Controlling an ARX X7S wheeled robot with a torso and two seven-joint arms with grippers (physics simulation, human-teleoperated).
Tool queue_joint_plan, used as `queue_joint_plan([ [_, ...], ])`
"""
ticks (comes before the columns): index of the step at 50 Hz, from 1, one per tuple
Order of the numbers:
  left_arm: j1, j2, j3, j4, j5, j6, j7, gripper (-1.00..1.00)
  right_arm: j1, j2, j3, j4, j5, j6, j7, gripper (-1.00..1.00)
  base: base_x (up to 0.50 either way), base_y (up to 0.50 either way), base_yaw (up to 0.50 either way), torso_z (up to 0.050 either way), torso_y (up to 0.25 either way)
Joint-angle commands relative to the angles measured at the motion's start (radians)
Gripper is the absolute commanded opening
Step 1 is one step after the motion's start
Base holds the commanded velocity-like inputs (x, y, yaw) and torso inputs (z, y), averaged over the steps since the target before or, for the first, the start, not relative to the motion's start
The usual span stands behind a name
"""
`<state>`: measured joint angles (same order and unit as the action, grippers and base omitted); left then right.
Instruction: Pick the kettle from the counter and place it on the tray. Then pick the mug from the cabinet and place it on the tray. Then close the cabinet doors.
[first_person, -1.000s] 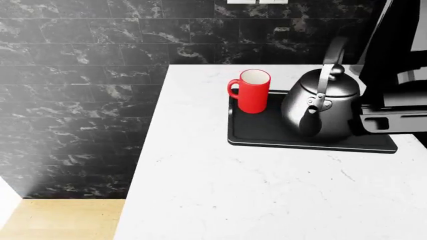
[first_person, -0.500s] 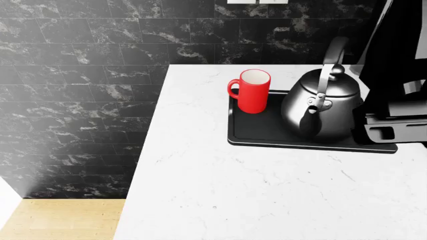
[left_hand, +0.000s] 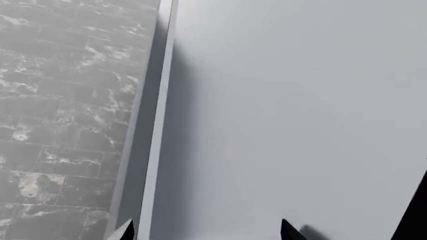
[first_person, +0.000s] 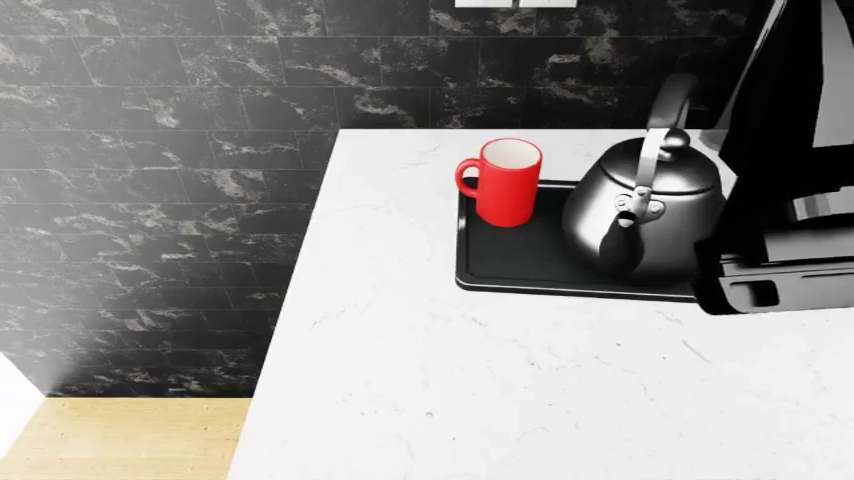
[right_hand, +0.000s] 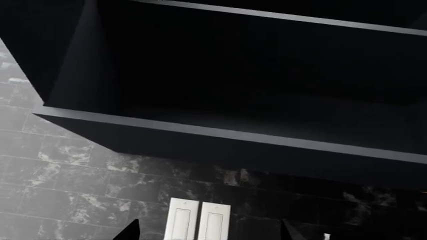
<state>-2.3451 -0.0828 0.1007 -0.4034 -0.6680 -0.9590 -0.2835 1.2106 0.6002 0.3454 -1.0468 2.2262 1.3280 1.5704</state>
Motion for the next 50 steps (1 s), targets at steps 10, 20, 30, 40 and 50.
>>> queue_joint_plan([
  [10,0.024,0.073,0.248,-0.22,0.041,0.19,0.232,1.0,-0.006,0.017,0.061,0.0,0.066,-0.004,0.0,1.0,0.0,0.0,0.0,0.0,0.0],
  [20,0.148,0.076,0.348,-0.106,-0.057,0.148,0.192,1.0,0.009,0.049,0.053,0.0,0.08,-0.034,0.0,1.0,0.0,0.0,0.0,0.0,0.0],
  [30,0.2,0.075,0.48,-0.116,-0.139,0.198,0.159,1.0,0.008,0.047,0.071,0.0,0.092,-0.028,0.0,1.0,0.0,0.0,0.0,0.0,0.0],
  [40,0.215,0.075,0.623,-0.185,-0.108,0.202,0.072,1.0,-0.005,0.032,0.09,0.0,0.098,-0.001,0.0,1.0,0.0,0.0,0.0,0.0,0.0],
  [50,0.246,0.078,0.809,-0.221,-0.104,0.223,0.038,1.0,-0.028,0.011,0.134,0.0,0.121,0.032,0.0,1.0,0.0,0.0,0.0,0.0,0.0],
])
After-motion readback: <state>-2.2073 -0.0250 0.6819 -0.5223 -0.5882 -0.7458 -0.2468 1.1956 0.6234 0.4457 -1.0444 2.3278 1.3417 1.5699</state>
